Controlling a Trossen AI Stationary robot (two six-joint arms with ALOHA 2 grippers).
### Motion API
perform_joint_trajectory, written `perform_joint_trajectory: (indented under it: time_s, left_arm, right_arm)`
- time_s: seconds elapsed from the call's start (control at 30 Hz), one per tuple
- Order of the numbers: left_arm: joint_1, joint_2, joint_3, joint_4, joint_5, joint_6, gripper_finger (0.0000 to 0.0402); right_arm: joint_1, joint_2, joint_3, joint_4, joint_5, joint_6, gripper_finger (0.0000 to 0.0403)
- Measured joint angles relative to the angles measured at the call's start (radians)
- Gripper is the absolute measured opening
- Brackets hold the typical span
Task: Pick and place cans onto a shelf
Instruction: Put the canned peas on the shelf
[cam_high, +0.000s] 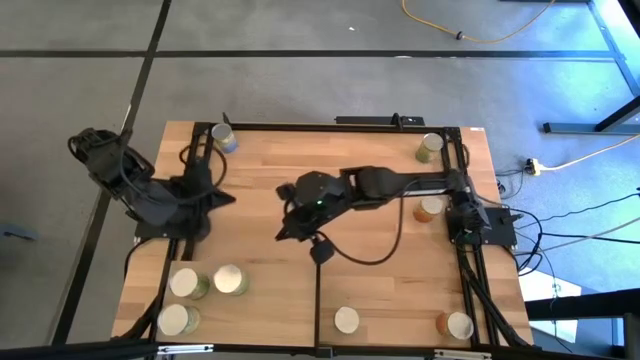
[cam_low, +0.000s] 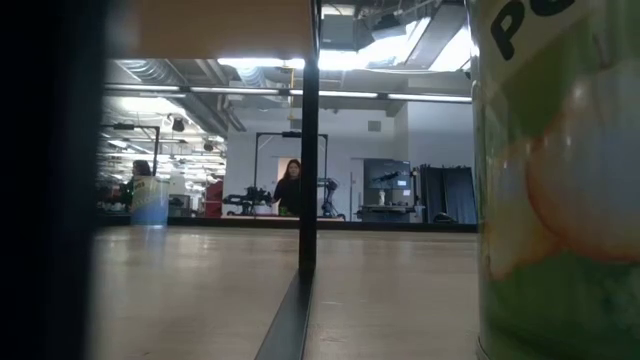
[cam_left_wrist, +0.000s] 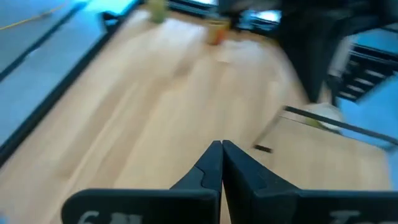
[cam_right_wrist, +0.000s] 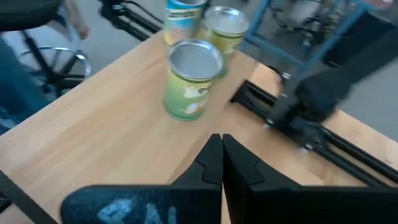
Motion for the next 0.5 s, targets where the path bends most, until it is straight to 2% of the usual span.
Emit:
perform_joint_trajectory:
  time_s: [0.33, 0.5]
  left_arm:
    - [0.066, -0.055, 0.0, -0.158, -0.252, -0.173, 0.0]
    - [0.143, -0.082, -0.002, -0.28, -0.285, -0.275, 0.0]
  right_arm:
    - [0.016, -0.115, 0.002, -0.076, 0.202, 0.063, 0.0001]
    - [0.019, -0.141, 0.002, -0.124, 0.305, 0.12, 0.0005]
